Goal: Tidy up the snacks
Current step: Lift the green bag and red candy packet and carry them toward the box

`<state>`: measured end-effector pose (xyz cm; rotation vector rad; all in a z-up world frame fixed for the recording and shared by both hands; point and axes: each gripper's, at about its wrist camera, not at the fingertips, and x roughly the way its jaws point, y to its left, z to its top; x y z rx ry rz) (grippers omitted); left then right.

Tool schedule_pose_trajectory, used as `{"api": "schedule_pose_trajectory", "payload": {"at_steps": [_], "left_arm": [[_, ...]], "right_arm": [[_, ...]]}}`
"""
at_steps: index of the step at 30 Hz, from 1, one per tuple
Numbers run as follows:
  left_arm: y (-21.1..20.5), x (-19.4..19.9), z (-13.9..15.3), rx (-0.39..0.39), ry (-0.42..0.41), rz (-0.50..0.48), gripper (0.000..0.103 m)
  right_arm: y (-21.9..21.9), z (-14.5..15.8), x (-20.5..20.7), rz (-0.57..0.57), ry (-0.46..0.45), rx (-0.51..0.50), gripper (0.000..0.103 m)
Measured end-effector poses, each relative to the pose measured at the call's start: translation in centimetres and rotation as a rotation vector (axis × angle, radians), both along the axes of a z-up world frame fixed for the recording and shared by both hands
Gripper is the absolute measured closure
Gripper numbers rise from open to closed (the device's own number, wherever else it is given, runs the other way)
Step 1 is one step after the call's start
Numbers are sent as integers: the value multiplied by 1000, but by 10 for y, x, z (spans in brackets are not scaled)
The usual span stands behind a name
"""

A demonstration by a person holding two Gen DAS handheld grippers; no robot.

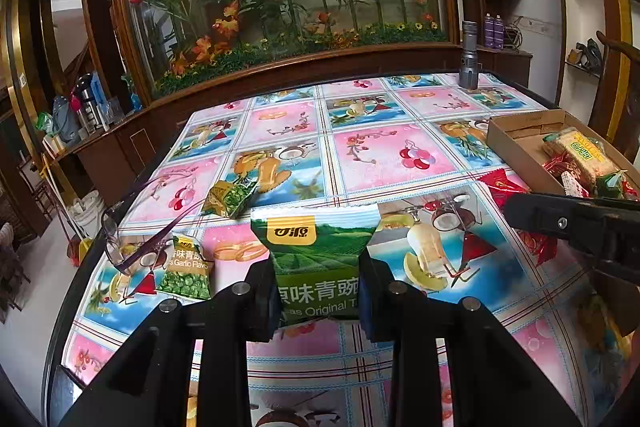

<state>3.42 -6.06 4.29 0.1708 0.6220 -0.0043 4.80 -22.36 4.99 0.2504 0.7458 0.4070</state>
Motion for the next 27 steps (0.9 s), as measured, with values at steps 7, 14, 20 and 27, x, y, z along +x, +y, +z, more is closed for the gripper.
{"api": "schedule_pose_trajectory", "payload": {"at_steps": [7,14,20,27], "left_arm": [[-1,-2,1,16,-17,0,74],[-3,-4,2,21,-24,-2,74],[-3,-5,3,22,-26,-2,74],[-4,-6,6,14,-28,-8,74]], "right_arm": [[-1,1,0,-2,-3,3,82],[-1,2,0,-3,-5,3,82],[-3,5,-1,-8,-8,12,82],[-17,12,-3,-34,-23,49,82]]}}
